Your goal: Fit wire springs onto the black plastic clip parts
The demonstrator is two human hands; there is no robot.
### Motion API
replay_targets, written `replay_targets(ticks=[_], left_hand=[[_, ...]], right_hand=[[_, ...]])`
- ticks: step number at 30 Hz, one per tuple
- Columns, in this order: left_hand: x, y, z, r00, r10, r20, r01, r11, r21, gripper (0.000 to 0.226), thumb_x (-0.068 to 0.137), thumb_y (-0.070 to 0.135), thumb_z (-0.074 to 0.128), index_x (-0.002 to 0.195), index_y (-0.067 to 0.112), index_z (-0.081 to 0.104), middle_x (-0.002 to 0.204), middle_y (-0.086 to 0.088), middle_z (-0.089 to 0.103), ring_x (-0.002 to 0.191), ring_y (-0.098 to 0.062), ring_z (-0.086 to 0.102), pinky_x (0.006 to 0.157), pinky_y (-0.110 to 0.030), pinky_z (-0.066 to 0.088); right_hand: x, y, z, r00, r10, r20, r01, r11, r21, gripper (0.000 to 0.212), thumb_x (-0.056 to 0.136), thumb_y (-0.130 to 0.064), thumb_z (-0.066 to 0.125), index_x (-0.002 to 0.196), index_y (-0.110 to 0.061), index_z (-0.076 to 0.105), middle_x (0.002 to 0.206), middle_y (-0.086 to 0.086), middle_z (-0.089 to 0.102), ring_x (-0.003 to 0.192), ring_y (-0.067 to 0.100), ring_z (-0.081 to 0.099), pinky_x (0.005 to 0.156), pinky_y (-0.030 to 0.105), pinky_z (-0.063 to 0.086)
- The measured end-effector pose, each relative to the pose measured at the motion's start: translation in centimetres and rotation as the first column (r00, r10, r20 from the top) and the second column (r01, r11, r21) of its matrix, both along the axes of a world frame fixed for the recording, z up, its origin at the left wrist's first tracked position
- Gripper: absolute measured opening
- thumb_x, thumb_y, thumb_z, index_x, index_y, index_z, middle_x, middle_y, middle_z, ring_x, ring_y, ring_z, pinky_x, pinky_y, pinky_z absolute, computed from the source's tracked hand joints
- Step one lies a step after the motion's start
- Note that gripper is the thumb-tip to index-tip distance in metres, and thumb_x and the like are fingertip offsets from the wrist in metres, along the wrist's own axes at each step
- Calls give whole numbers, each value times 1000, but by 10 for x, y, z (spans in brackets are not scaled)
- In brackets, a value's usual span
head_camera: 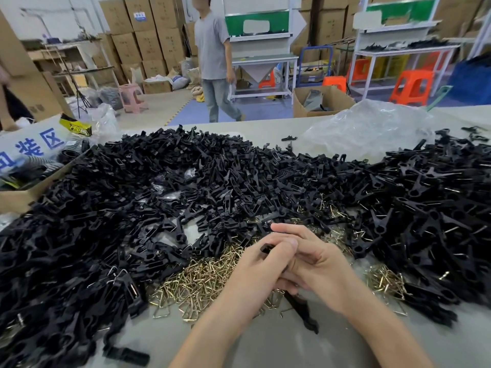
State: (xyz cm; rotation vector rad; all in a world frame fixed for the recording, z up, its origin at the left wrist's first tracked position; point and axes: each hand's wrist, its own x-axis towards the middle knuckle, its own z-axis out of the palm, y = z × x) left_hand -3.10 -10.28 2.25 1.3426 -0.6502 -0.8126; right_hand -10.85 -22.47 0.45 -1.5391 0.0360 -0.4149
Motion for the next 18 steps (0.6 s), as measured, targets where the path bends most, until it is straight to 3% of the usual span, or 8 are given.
replay_targets(ticks=[5, 11, 18], left_hand=[[4, 0, 0, 993, 106, 50, -105, 994, -28, 31, 84, 47, 60, 93, 21, 74, 86, -8, 77, 69, -20, 70, 59, -27, 53], [6, 1, -4, 972, 193, 136, -193, 981, -11, 31, 77, 52, 63, 90, 27, 75, 56, 2, 60, 48, -11, 51, 49, -20, 43], [8, 1, -5, 964, 237, 121, -238, 971, -5, 37, 78, 56, 61, 85, 22, 74, 52, 0, 51, 44, -13, 42, 48, -24, 37]], right_hand=[[-3, -3, 6, 996, -70, -58, 70, 998, -8, 49, 84, -20, 71, 127, -44, 67, 125, -7, 68, 96, 16, 72, 76, 26, 58], [-5, 0, 13, 997, -27, -66, 27, 1000, 2, 51, 98, 3, 57, 132, -34, 62, 121, -10, 71, 106, 11, 69, 89, 16, 52], [-5, -3, 12, 996, -53, -67, 49, 997, -59, 58, 95, 10, 52, 130, -34, 65, 122, -6, 71, 108, 11, 68, 90, 17, 50]])
